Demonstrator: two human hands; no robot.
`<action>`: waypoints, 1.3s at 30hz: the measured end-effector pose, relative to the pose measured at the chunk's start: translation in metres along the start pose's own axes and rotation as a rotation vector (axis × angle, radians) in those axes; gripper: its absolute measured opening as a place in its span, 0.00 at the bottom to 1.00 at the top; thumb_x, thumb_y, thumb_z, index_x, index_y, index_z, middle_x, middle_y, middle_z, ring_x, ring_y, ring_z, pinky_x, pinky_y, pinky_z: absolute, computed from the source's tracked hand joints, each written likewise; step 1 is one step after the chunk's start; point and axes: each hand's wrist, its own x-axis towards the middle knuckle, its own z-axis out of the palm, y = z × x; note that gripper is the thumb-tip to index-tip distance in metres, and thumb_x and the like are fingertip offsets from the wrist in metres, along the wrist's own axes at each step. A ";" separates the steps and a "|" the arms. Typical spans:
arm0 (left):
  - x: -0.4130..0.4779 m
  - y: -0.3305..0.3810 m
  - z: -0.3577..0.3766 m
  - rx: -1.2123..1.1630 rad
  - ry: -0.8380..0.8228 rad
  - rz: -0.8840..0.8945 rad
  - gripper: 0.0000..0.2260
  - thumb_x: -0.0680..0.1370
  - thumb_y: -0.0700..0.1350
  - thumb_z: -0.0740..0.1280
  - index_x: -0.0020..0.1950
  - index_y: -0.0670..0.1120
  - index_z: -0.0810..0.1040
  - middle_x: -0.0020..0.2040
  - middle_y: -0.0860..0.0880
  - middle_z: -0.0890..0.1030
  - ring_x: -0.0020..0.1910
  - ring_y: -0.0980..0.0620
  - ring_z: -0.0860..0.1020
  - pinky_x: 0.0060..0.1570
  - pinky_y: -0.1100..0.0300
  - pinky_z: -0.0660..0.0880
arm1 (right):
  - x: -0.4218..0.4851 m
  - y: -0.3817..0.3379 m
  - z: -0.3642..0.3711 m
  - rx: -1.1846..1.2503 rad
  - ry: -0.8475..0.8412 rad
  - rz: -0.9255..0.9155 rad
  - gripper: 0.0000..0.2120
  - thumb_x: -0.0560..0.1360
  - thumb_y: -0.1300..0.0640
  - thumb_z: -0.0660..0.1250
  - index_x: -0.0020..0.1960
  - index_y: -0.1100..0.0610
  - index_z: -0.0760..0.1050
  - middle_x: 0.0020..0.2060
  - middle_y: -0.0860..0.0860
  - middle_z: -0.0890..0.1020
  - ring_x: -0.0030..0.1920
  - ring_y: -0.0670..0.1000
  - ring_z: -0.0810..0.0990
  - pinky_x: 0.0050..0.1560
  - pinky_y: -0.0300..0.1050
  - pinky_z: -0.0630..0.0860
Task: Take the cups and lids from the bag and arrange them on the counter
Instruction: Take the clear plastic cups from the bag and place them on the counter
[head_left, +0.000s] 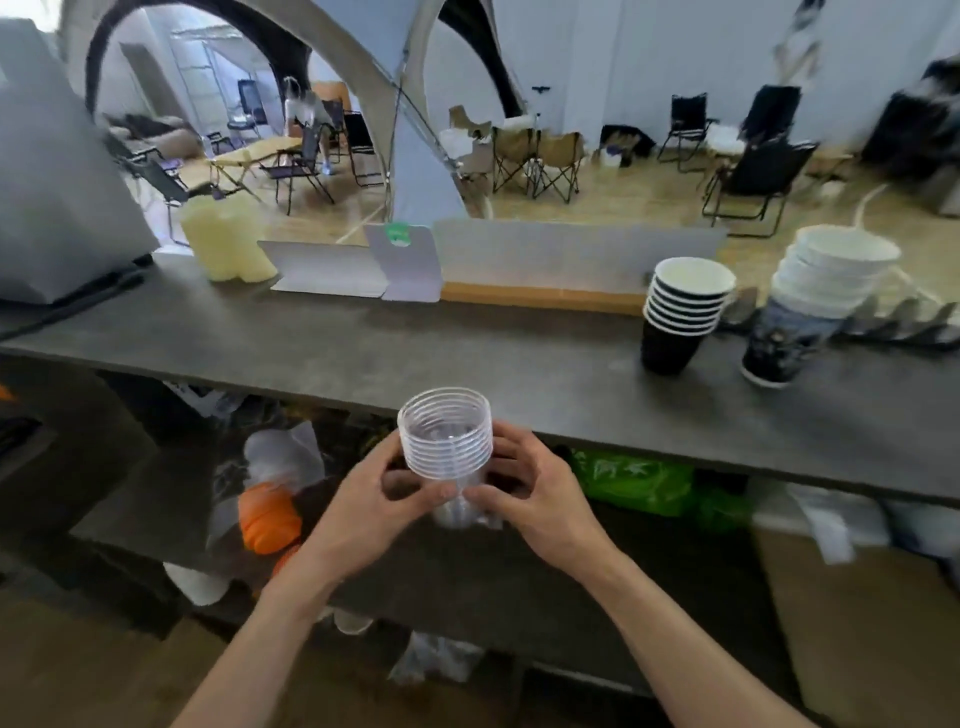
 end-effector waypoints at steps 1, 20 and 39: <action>0.009 0.013 0.015 -0.005 -0.019 0.027 0.28 0.71 0.56 0.76 0.68 0.60 0.72 0.62 0.59 0.81 0.60 0.58 0.80 0.58 0.58 0.78 | -0.009 -0.004 -0.019 -0.001 0.048 -0.010 0.32 0.71 0.54 0.77 0.71 0.45 0.67 0.63 0.40 0.78 0.63 0.38 0.76 0.64 0.45 0.76; 0.161 0.192 0.412 -0.069 -0.218 0.276 0.32 0.74 0.48 0.75 0.75 0.53 0.66 0.64 0.57 0.79 0.63 0.62 0.76 0.66 0.53 0.75 | -0.101 0.046 -0.411 -0.046 0.624 -0.009 0.37 0.68 0.61 0.78 0.72 0.48 0.65 0.63 0.43 0.77 0.63 0.42 0.77 0.62 0.42 0.76; 0.193 0.162 0.458 0.144 -0.072 0.217 0.42 0.77 0.40 0.70 0.81 0.54 0.47 0.79 0.52 0.63 0.76 0.58 0.62 0.73 0.48 0.67 | -0.049 0.093 -0.456 -0.137 0.613 0.048 0.47 0.65 0.54 0.81 0.77 0.52 0.58 0.66 0.43 0.70 0.65 0.43 0.72 0.63 0.39 0.69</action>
